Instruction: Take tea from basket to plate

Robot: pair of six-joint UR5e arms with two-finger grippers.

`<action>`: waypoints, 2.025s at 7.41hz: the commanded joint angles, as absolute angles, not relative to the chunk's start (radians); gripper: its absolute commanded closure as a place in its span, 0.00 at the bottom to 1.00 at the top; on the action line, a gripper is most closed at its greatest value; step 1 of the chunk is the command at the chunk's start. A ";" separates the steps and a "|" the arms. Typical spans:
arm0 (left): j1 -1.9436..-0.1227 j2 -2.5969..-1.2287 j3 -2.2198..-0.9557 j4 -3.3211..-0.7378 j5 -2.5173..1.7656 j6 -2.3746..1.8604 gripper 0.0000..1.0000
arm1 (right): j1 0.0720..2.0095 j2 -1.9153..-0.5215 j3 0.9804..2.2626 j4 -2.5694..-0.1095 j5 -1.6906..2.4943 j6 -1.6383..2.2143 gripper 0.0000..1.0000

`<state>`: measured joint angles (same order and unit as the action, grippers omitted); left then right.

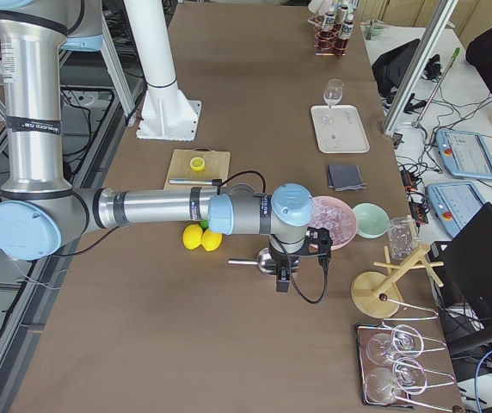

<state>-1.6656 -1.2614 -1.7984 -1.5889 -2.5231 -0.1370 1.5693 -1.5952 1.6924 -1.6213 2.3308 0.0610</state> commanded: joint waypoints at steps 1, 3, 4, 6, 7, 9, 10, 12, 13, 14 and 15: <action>-1.674 -1.262 -1.795 -1.588 -2.511 -0.137 0.01 | 1.565 -1.591 1.715 -1.620 2.327 0.051 0.00; -1.675 -1.282 -1.802 -1.589 -2.440 -0.137 0.01 | 1.549 -1.591 1.739 -1.621 2.324 0.051 0.00; -1.671 -1.276 -1.843 -1.589 -2.371 -0.137 0.01 | 1.548 -1.592 1.740 -1.621 2.324 0.051 0.00; -1.588 -1.296 -1.878 -1.585 -2.291 -0.138 0.01 | 1.543 -1.591 1.744 -1.621 2.324 0.054 0.00; -1.574 -1.324 -1.884 -1.527 -2.286 -0.135 0.01 | 1.540 -1.592 1.749 -1.621 2.324 0.055 0.00; -1.577 -1.418 -1.855 -1.496 -2.260 -0.140 0.01 | 1.540 -1.592 1.746 -1.621 2.335 0.060 0.00; -1.609 -1.469 -1.850 -1.403 -2.247 -0.150 0.01 | 1.540 -1.594 1.743 -1.621 2.335 0.060 0.00; -1.644 -1.738 -1.702 -1.217 -2.249 -0.318 0.01 | 1.540 -1.606 1.746 -1.621 2.330 0.060 0.00; -1.641 -1.897 -1.612 -1.106 -2.244 -0.368 0.01 | 1.540 -1.598 1.741 -1.621 2.332 0.063 0.00; -1.647 -1.996 -1.483 -1.080 -2.253 -0.503 0.01 | 1.540 -1.603 1.740 -1.621 2.335 0.060 0.00; -1.647 -2.017 -1.465 -1.081 -2.255 -0.675 0.01 | 1.540 -1.605 1.733 -1.621 2.333 0.060 0.00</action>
<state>-1.6436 -1.9052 -1.5696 -1.1234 -2.2499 -0.4296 1.5401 -1.6017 1.7407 -1.6214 2.3330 0.0609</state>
